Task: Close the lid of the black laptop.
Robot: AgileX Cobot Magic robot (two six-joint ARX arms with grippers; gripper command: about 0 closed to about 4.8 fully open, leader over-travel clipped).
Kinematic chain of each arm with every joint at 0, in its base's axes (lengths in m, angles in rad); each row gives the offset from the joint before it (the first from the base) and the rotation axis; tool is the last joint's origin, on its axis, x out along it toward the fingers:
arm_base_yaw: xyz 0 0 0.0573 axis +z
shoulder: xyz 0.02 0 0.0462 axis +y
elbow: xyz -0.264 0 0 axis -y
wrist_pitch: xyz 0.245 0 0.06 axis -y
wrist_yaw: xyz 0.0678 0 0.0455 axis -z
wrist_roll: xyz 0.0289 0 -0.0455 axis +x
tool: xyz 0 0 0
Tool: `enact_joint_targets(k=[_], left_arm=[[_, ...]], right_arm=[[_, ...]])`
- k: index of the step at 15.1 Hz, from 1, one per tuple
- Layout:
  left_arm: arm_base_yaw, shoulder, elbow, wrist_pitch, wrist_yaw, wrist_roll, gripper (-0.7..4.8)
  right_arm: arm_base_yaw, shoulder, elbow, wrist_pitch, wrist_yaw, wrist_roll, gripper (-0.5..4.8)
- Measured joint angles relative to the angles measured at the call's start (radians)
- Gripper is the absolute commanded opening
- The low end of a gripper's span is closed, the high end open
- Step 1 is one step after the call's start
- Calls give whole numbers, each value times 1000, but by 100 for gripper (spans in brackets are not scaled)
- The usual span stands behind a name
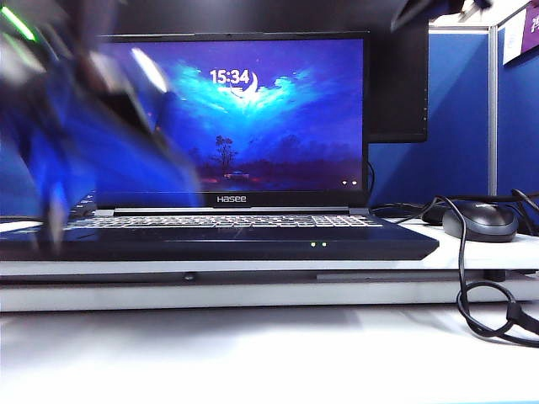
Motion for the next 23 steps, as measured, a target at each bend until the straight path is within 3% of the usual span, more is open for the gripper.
enact_joint_targets(k=[4, 8, 10, 15, 23], left_arm=[[-44, 76, 0, -3, -50, 72, -3], [-46, 76, -2, -18, -269, 69, -3], [-47, 77, -3, -20, -324, 69, -3], [-47, 77, -5, -13, -341, 61, -3], [-46, 76, -5, -16, -346, 50, -3]], right_arm=[[2, 61, 0, -28, 0, -27, -1], [3, 114, 0, -16, -47, -27, -1], [3, 118, 0, -14, -69, -27, -1], [-2, 118, 0, -13, -297, -10, -1], [79, 118, 4, -100, -324, -33, -1]])
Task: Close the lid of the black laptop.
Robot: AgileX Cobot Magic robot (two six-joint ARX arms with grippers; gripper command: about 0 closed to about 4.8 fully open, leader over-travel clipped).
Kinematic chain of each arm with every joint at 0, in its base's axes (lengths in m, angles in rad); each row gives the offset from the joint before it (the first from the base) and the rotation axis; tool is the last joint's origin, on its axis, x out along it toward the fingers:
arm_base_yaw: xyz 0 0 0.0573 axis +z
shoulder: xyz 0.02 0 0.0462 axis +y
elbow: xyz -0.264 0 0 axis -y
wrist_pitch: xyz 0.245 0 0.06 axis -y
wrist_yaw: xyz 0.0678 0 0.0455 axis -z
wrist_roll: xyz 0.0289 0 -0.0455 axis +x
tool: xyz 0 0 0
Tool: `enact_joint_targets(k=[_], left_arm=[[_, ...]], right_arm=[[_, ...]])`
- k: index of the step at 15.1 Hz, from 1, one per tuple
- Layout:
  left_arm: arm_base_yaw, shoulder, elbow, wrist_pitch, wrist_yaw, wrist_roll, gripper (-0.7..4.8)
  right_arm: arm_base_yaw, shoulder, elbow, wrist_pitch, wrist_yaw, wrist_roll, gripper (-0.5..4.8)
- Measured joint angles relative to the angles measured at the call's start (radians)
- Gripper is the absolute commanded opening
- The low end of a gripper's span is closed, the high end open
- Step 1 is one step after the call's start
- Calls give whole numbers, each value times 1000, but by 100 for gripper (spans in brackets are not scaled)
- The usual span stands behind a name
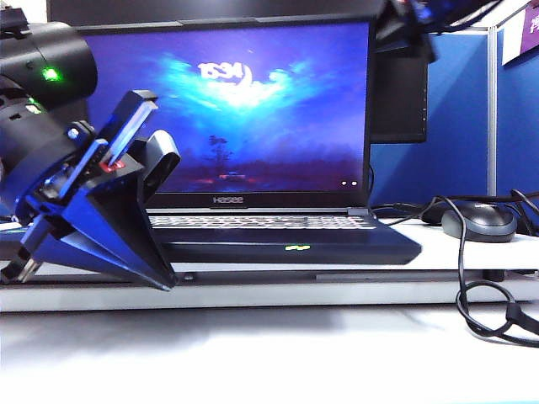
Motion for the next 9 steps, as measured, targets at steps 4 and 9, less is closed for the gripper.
enact_joint_targets(k=[4, 9], left_arm=[[-1, 0, 0, 14, 8, -9, -3], [-2, 0, 0, 17, 6, -10, -3]], right_arm=[[79, -4, 1, -93, -34, -48, -1], [87, -5, 1, -180, -31, -77, -1]])
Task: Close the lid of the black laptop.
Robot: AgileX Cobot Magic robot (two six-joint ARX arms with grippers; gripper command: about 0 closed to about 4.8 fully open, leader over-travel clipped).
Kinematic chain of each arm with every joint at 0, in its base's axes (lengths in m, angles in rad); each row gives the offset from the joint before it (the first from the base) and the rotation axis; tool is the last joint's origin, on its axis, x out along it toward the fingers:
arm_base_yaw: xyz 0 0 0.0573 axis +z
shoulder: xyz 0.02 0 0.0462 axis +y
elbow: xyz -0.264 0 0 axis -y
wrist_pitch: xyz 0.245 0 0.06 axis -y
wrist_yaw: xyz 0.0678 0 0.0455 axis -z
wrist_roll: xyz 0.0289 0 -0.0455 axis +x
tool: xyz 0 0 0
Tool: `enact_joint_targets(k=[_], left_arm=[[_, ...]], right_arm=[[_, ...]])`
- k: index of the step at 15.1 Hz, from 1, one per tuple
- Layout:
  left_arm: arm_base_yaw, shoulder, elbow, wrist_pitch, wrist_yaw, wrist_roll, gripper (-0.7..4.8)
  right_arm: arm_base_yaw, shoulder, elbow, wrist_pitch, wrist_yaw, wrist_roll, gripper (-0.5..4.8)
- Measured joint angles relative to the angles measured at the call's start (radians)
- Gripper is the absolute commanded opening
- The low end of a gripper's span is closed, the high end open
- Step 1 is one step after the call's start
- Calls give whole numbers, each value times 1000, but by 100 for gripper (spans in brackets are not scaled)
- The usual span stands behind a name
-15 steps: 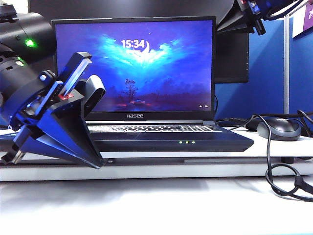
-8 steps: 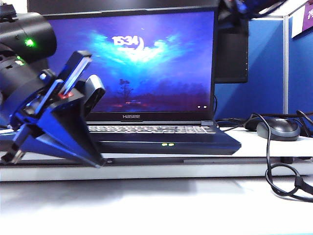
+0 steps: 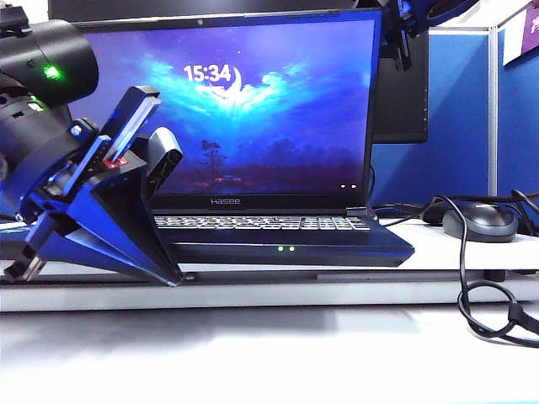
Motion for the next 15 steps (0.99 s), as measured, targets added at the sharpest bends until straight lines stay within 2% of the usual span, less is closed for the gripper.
enact_joint_targets(k=[4, 6, 9, 15], left_arm=[[0, 0, 0, 6, 0, -1, -3], [0, 1, -1, 10, 0, -2, -3], [0, 1, -1, 11, 0, -2, -3], [0, 1, -1, 11, 1, -2, -3]], right_arm=[[59, -34, 0, -88, -5, -52, -1], [60, -40, 1, -119, -4, -55, -1], [65, -40, 0, -253, 6, -112, -1], [198, -38, -1, -335, 149, -148, -1]])
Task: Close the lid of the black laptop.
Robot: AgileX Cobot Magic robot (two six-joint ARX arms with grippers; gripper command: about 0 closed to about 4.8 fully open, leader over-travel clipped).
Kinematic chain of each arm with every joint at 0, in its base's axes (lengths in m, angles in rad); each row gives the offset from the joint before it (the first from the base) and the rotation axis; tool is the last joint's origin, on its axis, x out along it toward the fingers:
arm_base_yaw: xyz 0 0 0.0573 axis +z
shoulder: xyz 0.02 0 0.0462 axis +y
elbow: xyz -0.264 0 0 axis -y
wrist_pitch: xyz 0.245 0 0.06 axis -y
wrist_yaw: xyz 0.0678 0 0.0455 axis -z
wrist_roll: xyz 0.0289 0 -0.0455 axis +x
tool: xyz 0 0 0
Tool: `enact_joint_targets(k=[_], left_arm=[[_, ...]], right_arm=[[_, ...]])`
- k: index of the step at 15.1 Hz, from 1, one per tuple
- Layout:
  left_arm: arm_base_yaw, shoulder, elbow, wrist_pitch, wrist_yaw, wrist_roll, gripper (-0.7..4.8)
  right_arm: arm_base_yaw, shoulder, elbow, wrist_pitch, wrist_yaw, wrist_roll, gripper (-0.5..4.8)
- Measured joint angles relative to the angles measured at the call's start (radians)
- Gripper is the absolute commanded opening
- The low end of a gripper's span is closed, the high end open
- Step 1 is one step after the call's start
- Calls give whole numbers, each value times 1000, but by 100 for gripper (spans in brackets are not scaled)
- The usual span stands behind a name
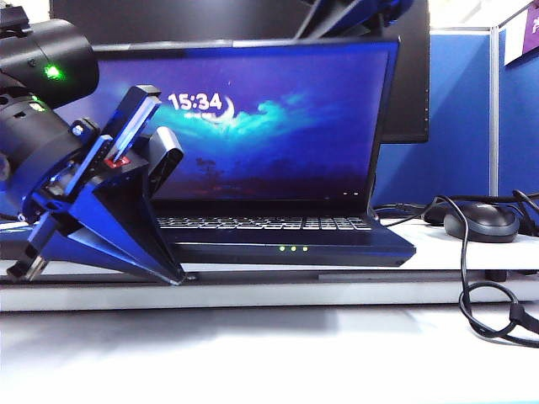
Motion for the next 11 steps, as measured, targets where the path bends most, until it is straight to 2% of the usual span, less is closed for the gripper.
enact_joint_targets(k=[2, 3, 5, 6, 7, 8, 10, 11], left_arm=[[3, 0, 0, -2, 53, 8, -3], [3, 0, 0, -6, 120, 37, -4], [2, -7, 2, -43, 214, 137, -4], [-5, -34, 2, -83, 232, 189, -4], [-16, -72, 2, -98, 236, 219, -4], [-18, -119, 2, -94, 291, 252, -4], [-17, -216, 3, -85, 400, 270, -4], [-18, -261, 3, -88, 406, 270, -4]], right_arm=[[8, 0, 0, -1, -2, 0, -1], [7, 0, 0, 5, -1, 1, -1], [7, 0, 0, 14, 0, 5, -1], [7, 0, 0, 22, 0, 13, -1], [7, 0, 0, 28, 0, 22, -1], [7, 0, 0, 35, 0, 33, -1], [7, 0, 0, 40, 0, 43, -1], [7, 0, 0, 40, 0, 46, -1]])
